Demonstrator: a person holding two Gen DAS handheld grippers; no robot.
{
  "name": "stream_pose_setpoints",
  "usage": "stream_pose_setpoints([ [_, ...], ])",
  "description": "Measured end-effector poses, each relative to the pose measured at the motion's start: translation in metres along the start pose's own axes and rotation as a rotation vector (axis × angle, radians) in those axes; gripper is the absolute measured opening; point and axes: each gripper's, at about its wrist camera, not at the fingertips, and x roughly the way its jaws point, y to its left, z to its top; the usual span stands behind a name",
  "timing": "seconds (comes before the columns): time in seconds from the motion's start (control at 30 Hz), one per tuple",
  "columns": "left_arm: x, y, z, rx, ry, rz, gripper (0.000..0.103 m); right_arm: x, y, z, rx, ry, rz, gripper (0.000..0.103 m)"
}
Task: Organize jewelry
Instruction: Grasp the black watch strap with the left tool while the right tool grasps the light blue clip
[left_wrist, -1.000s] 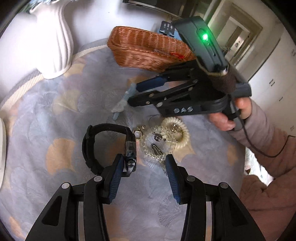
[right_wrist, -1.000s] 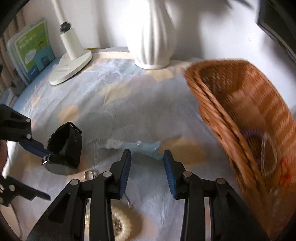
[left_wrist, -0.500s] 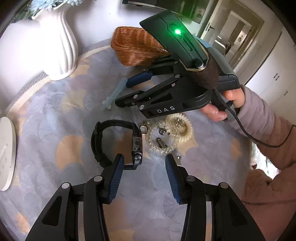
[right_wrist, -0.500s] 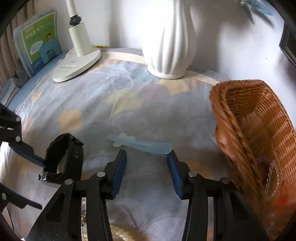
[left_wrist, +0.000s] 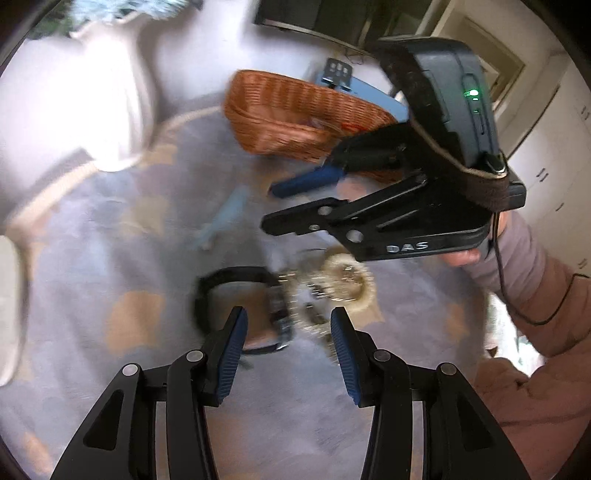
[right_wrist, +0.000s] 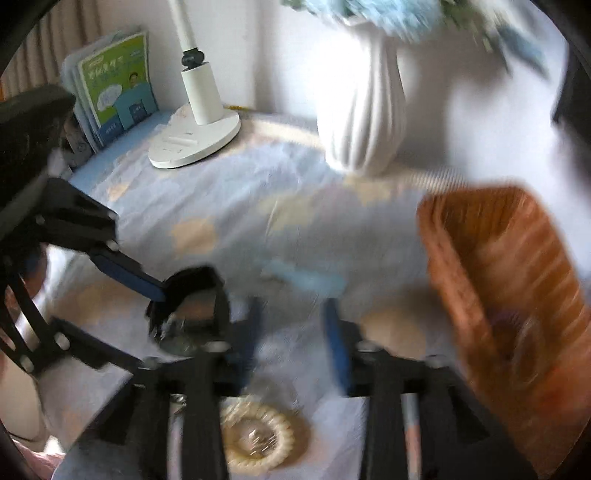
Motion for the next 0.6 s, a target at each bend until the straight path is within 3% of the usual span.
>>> stream_pose_setpoints([
  [0.07,-0.012,0.009,-0.002,-0.008,-0.011,0.022,0.048,0.009,0.007,0.015,-0.078,0.026,-0.019,0.051],
  [0.17,-0.028,0.022,-0.007,-0.022,-0.033,0.018,0.048,0.032,0.008,0.033,-0.106,0.107,0.048,0.051],
  [0.23,-0.029,0.026,-0.010,0.000,-0.031,0.023,0.048,0.049,0.004,0.039,-0.129,0.168,0.034,0.051],
  [0.4,-0.015,0.007,-0.019,0.157,0.041,0.129,0.048,0.062,-0.001,0.032,-0.172,0.239,0.019,0.041],
  [0.5,-0.001,-0.014,-0.015,0.293,0.064,0.206,0.048,0.058,-0.002,0.027,-0.152,0.237,0.046,0.023],
  [0.6,0.013,-0.035,-0.012,0.423,0.085,0.239,0.048,0.053,-0.002,0.020,-0.129,0.241,0.042,0.014],
])
